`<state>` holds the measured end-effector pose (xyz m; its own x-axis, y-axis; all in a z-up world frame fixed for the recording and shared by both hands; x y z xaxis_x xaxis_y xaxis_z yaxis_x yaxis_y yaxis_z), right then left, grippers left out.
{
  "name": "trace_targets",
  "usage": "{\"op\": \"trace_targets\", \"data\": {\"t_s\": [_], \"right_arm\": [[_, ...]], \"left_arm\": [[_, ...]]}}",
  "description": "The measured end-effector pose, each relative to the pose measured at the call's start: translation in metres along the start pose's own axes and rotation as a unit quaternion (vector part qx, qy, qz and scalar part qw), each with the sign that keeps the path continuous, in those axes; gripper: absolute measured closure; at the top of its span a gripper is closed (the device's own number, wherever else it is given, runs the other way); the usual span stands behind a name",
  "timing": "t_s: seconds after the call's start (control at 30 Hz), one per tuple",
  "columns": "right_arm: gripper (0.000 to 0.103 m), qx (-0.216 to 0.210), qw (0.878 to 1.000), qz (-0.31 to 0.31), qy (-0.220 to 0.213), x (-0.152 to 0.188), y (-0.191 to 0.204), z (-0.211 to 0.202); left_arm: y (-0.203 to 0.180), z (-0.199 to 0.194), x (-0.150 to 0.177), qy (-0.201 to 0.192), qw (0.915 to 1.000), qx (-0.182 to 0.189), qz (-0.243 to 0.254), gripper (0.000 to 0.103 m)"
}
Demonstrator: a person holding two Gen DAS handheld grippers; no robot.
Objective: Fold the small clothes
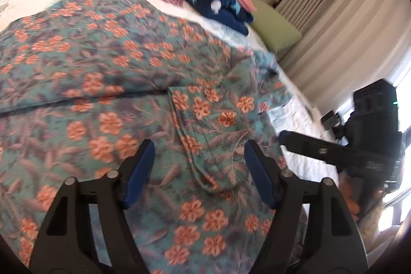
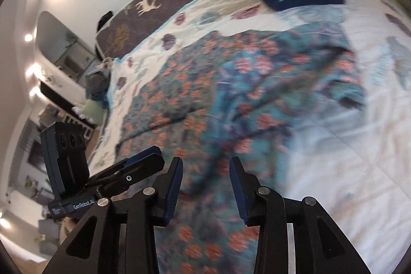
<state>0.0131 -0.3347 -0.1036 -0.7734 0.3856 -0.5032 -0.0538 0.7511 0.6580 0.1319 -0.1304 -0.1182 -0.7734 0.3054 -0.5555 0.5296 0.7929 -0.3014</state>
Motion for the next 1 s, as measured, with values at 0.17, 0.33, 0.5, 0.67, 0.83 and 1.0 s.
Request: {"op": "trace_targets", "data": {"t_s": [0.17,0.33,0.5,0.67,0.83,1.0], "right_arm": [[0.061,0.008,1.000,0.019,-0.017,0.001,-0.011,-0.019],[0.061,0.031,0.999,0.009,-0.032,-0.007,-0.013,-0.030],[0.057,0.054,0.998,-0.006,-0.034,-0.018,-0.010,-0.030],[0.052,0.067,0.998,-0.013,-0.007,-0.008,-0.009,-0.009],[0.052,0.078,0.997,-0.002,0.007,-0.007,-0.016,0.003],[0.052,0.090,0.996,-0.008,-0.006,-0.009,-0.014,-0.004]], "left_arm": [[0.001,0.014,-0.010,0.019,0.9995,-0.006,-0.024,0.099],[0.012,-0.077,-0.060,-0.121,0.9920,-0.004,-0.036,0.099],[0.051,-0.145,-0.106,-0.216,0.9711,-0.095,-0.032,0.099],[0.106,-0.108,-0.076,-0.152,0.9805,-0.078,-0.098,0.099],[0.107,-0.041,-0.044,-0.052,0.9899,-0.034,-0.127,0.061],[0.066,-0.009,-0.047,-0.026,0.9975,-0.025,-0.061,0.053]]}}
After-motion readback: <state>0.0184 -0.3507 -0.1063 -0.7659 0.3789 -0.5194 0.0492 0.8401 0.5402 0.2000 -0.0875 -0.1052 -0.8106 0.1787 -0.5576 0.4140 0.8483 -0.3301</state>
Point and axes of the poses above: each gripper's, at about its wrist camera, not at the fingertips, and z roughly the way its jaws point, y to its left, x to its underside, the point moved 2 cm from there along z, roughly the way its jaws point, and after that the axes turned 10 degrees about -x, right-handed, at the moved point
